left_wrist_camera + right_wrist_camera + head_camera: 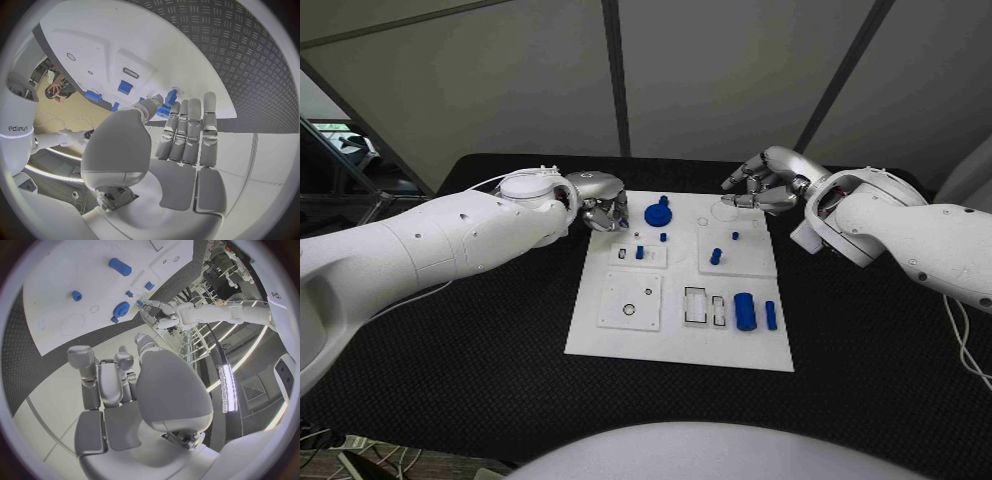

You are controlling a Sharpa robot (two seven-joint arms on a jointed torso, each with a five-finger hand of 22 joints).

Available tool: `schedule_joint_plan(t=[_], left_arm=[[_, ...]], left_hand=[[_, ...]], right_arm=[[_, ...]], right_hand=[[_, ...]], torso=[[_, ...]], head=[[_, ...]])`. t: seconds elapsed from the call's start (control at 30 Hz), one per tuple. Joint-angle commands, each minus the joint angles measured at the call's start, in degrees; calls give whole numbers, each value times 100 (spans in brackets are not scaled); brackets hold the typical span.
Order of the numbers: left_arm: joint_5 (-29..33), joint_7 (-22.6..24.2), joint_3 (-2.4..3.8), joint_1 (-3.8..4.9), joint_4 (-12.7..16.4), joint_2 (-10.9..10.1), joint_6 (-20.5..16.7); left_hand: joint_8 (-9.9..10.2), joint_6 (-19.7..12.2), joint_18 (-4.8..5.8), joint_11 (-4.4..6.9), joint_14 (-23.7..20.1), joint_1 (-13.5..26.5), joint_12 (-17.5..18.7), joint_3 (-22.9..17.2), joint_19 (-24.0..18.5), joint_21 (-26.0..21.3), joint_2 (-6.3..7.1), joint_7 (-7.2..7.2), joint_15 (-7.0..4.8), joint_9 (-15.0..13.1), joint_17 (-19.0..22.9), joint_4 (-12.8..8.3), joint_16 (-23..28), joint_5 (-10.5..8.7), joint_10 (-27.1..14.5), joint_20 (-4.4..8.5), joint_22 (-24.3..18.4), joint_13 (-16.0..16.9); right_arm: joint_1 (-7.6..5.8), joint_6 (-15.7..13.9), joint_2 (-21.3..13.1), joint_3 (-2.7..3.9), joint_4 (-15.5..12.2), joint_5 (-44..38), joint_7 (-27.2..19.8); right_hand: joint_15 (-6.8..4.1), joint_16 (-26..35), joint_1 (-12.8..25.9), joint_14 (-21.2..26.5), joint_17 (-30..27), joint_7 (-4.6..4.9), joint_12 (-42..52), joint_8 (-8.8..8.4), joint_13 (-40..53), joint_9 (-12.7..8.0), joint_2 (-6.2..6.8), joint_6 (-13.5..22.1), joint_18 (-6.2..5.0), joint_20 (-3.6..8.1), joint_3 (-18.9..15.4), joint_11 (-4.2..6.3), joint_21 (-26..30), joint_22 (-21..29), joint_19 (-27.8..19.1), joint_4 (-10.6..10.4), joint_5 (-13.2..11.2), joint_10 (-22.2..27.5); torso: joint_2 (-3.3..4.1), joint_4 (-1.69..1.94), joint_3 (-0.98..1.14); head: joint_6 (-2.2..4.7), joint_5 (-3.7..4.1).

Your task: Assemble the parts on the task board

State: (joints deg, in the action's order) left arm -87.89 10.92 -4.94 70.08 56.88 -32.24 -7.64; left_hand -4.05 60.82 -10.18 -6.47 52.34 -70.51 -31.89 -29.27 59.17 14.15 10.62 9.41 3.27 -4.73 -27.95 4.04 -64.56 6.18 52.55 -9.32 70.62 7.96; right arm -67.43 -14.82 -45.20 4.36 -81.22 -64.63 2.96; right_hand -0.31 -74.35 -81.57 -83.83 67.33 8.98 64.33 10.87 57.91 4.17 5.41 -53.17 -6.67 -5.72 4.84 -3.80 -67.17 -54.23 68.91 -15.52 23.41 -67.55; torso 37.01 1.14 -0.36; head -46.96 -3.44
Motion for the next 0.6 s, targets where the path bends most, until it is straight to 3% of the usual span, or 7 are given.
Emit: schedule_joint_plan(t=[0.03,0.43,0.6], left_arm=[[16,-43,3,9,16,-1,38],[-23,-305,3,9,-45,62,216],[-57,-397,3,8,-78,81,337]], left_hand=[[24,40,-23,-7,22,27,-26,73,55,-43,26,0,3,0,-11,19,-28,2,-33,-6,-20,15],[-8,230,-31,87,241,284,-210,288,312,-41,-121,-98,-81,-42,-97,420,-231,28,105,54,-53,127],[-10,255,-31,98,258,304,-231,309,337,-39,-125,-108,-88,-51,-106,461,-252,25,120,65,-49,140]], right_arm=[[-7,21,-5,4,-11,13,-47],[-7,16,-7,4,-19,14,-46],[-7,16,-8,4,-24,14,-44]], right_hand=[[-40,25,34,-186,-1,-19,20,37,-3,-6,-40,7,-57,16,23,6,38,5,15,-7,19,-2],[-40,25,34,-186,-1,-19,20,37,-3,-6,-40,7,-57,16,23,6,38,5,15,-7,19,-2],[-40,25,34,-186,-1,-19,20,37,-3,-6,-40,7,-57,16,23,6,38,5,15,-7,19,-2]], torso=[[0,-1,1],[3,-3,2],[3,-5,4]], head=[[1,-5],[2,-2],[-2,2]])
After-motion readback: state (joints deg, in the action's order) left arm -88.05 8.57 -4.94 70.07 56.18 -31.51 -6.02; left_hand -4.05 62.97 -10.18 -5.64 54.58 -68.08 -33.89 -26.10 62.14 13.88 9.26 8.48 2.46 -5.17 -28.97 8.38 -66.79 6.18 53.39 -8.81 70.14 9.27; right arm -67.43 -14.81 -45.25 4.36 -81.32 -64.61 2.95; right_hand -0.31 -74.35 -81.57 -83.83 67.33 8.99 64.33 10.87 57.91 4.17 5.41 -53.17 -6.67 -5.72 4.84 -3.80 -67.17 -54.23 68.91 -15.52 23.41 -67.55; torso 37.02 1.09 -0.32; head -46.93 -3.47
